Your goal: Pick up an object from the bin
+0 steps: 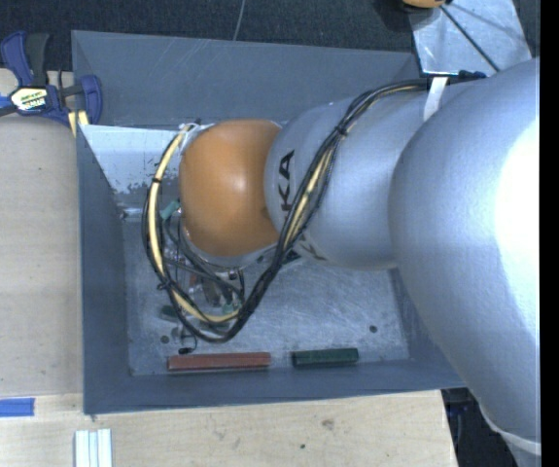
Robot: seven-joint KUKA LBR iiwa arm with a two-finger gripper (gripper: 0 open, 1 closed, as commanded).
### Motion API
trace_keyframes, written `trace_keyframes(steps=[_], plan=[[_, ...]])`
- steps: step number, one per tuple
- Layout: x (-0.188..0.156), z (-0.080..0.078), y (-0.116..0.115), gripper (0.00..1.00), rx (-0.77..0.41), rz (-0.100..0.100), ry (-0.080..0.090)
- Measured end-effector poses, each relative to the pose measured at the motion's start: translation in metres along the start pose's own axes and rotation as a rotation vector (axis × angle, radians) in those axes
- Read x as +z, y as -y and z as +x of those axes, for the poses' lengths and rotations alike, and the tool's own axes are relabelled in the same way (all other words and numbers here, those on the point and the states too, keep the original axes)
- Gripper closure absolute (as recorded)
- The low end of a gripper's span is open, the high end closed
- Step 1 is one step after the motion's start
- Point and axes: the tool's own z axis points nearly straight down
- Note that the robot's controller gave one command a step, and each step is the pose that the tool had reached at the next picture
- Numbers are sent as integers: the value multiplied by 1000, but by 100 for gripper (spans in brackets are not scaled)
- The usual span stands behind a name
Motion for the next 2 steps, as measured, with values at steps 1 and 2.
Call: trace_keyframes(steps=[1,2], plan=[[24,2,23,0,-115,-2,7],[64,18,48,100,-317,-1,13]])
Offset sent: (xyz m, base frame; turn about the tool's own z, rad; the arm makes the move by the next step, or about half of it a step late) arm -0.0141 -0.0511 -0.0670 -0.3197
